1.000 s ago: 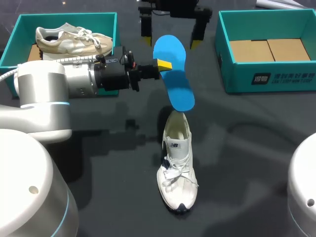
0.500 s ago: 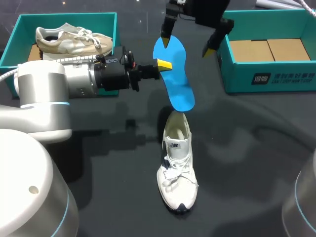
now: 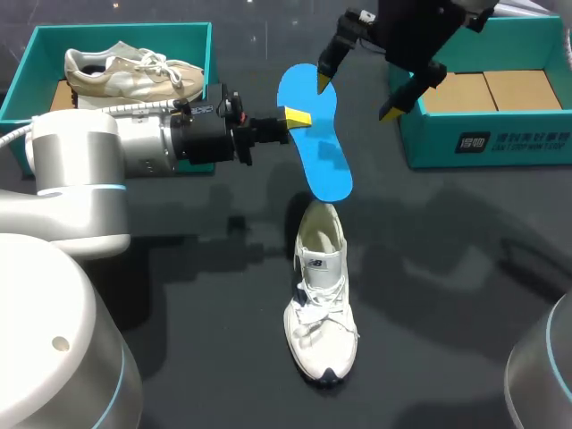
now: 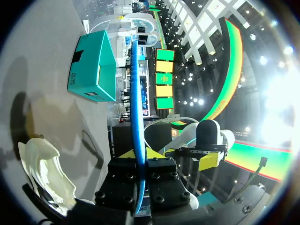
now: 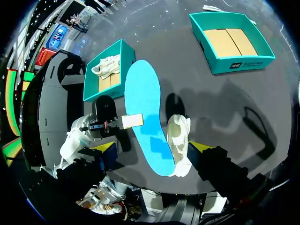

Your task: Take the shoe out of the shoebox, open the shoe tongue, remove and reinsert the insole, then place the shoe into the shoebox

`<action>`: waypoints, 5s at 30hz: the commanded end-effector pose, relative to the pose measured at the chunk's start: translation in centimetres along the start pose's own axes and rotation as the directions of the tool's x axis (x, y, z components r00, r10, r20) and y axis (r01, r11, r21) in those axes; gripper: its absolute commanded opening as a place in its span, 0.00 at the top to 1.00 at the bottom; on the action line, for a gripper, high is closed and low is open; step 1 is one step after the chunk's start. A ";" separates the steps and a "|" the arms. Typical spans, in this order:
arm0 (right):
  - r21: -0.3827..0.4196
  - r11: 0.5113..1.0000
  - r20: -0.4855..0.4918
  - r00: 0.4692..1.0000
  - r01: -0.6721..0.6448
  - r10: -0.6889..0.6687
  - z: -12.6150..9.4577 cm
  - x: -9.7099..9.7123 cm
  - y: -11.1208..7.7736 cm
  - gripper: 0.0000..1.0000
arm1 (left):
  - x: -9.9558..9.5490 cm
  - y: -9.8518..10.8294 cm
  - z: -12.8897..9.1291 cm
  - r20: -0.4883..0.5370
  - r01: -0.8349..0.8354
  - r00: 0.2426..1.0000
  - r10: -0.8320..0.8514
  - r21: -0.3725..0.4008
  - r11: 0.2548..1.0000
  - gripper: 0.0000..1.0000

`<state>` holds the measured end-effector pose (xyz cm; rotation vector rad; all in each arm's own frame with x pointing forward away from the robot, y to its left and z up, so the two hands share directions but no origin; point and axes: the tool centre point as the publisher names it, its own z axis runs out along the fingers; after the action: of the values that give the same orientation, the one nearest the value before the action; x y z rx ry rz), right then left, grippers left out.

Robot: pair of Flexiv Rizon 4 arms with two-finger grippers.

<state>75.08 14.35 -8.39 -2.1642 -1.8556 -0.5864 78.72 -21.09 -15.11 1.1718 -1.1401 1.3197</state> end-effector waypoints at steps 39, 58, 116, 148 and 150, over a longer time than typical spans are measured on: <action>0.018 0.989 -0.694 0.710 -0.149 0.119 4.4 -6.1 0.0 0.00 | 0.0 0.0 0.0 0.002 0.001 1.000 -0.001 -0.002 1.000 1.00; 0.071 0.984 -0.771 0.617 -0.162 0.157 4.9 -6.6 0.1 0.00 | 1.5 0.6 -0.1 0.005 -0.457 0.889 0.457 -0.003 0.889 1.00; 0.068 0.989 -0.873 0.471 -0.133 0.124 5.3 -7.5 0.4 0.00 | 3.0 -1.6 -1.1 0.025 -0.945 -0.225 0.974 -0.250 -0.211 1.00; 0.068 0.989 -0.873 0.471 -0.133 0.124 5.3 -7.5 0.4 0.00 | 1.0 -3.6 -1.9 -0.163 -0.450 -0.863 0.479 -0.185 -0.874 1.00; 0.068 0.989 -0.873 0.471 -0.133 0.124 5.3 -7.5 0.4 0.00 | 0.7 -3.4 -1.9 -0.163 -0.416 -0.882 0.443 -0.172 -0.893 1.00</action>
<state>75.46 9.70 -16.39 -1.4402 -1.0668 -1.3512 82.38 -18.96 -13.88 -1.5297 -2.8681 2.2322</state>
